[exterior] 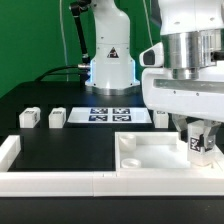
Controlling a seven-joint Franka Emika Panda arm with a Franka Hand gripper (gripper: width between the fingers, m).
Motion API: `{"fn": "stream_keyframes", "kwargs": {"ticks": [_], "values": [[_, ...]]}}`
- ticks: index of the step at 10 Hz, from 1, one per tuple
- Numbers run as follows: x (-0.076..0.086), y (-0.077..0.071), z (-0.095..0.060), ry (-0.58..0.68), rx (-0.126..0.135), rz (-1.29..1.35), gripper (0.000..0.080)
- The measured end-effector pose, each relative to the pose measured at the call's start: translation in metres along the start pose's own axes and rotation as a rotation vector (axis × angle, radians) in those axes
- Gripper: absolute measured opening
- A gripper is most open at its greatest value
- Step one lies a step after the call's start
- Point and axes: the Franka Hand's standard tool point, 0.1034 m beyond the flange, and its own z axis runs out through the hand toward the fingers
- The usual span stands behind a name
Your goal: Assemble square table
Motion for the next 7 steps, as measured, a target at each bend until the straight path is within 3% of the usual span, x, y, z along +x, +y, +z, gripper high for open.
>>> {"fn": "stream_keyframes", "kwargs": {"ticks": [1, 3, 4, 5, 6, 7], "values": [[-0.0049, -0.0001, -0.0003, -0.021, -0.020, 0.262, 0.0288], [-0.0049, 0.0003, 0.0006, -0.067, -0.003, 0.617, 0.0288], [-0.0041, 0.0032, 0.0012, -0.075, 0.018, 0.744, 0.0290], [-0.0048, 0.0035, 0.0012, -0.069, 0.018, 0.772, 0.0290], [-0.0046, 0.0037, 0.0015, -0.069, 0.018, 0.768, 0.0367], [-0.0058, 0.0038, 0.0019, -0.061, 0.017, 0.680, 0.0367]]}}
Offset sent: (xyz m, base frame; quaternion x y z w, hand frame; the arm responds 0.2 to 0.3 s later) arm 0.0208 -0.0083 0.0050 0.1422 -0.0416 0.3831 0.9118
